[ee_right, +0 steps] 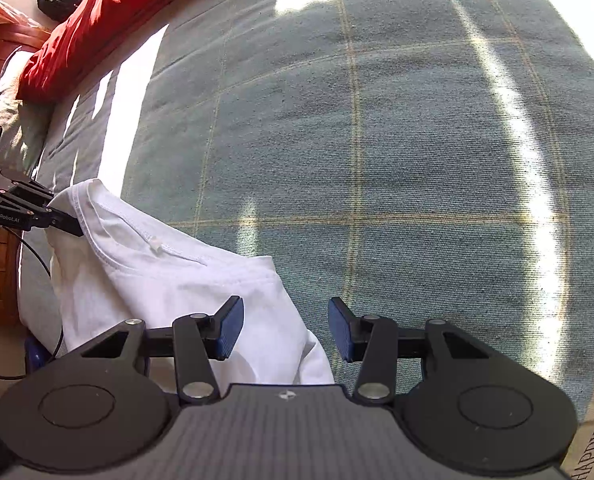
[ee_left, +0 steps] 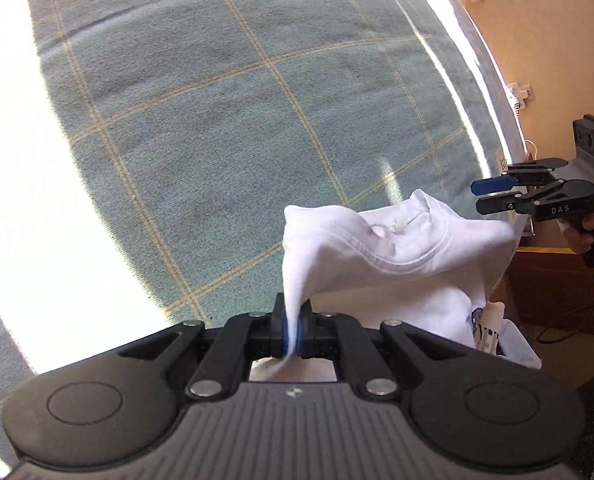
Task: Fold clothes
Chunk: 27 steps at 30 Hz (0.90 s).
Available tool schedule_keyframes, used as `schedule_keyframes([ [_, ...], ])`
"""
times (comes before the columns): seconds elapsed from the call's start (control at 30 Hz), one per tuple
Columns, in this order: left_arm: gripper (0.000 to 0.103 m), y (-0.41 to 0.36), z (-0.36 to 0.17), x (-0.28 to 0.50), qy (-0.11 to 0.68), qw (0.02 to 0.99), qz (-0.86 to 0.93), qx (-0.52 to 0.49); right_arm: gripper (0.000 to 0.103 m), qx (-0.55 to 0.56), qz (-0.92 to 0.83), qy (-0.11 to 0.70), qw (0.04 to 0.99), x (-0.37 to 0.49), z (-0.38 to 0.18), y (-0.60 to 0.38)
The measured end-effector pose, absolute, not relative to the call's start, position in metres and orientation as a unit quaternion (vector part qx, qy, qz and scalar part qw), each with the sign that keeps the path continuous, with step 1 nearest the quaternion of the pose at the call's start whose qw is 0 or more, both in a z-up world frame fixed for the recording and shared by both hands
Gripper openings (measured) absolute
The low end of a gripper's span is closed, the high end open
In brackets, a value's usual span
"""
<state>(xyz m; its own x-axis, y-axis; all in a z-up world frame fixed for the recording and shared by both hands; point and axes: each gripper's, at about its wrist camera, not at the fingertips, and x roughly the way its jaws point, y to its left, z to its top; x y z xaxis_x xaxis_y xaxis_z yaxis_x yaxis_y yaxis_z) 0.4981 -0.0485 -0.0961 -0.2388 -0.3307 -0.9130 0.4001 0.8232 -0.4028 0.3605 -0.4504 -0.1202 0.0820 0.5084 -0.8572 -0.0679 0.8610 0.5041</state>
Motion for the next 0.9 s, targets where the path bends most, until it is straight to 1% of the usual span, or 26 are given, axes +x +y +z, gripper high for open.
schedule_keyframes([
  [0.23,0.001,0.005,-0.114,0.482,0.765,0.606,-0.217,0.026,0.051,0.150,0.250,0.657,0.695,0.381,-0.138,-0.420],
  [0.43,0.002,0.019,-0.116,0.480,0.760,0.607,-0.232,-0.016,0.051,0.111,0.278,0.675,0.675,0.389,-0.156,-0.392],
  [0.47,0.004,0.019,-0.115,0.480,0.755,0.609,-0.241,-0.016,0.051,0.114,0.278,0.677,0.672,0.388,-0.157,-0.393],
  [0.53,0.013,0.015,-0.117,0.481,0.748,0.609,-0.263,-0.016,0.051,0.126,0.277,0.684,0.662,0.385,-0.163,-0.399],
  [0.6,0.034,0.011,-0.123,0.483,0.744,0.603,-0.287,-0.019,0.051,0.149,0.279,0.690,0.651,0.383,-0.169,-0.405],
  [0.67,0.043,0.006,-0.132,0.485,0.741,0.597,-0.307,-0.025,0.051,0.177,0.284,0.693,0.639,0.383,-0.175,-0.410],
  [0.77,0.043,0.004,-0.152,0.489,0.753,0.576,-0.316,-0.043,0.051,0.217,0.292,0.695,0.620,0.382,-0.185,-0.418],
  [0.9,0.043,0.006,-0.172,0.488,0.769,0.546,-0.320,-0.095,0.052,0.251,0.315,0.696,0.595,0.388,-0.198,-0.416],
])
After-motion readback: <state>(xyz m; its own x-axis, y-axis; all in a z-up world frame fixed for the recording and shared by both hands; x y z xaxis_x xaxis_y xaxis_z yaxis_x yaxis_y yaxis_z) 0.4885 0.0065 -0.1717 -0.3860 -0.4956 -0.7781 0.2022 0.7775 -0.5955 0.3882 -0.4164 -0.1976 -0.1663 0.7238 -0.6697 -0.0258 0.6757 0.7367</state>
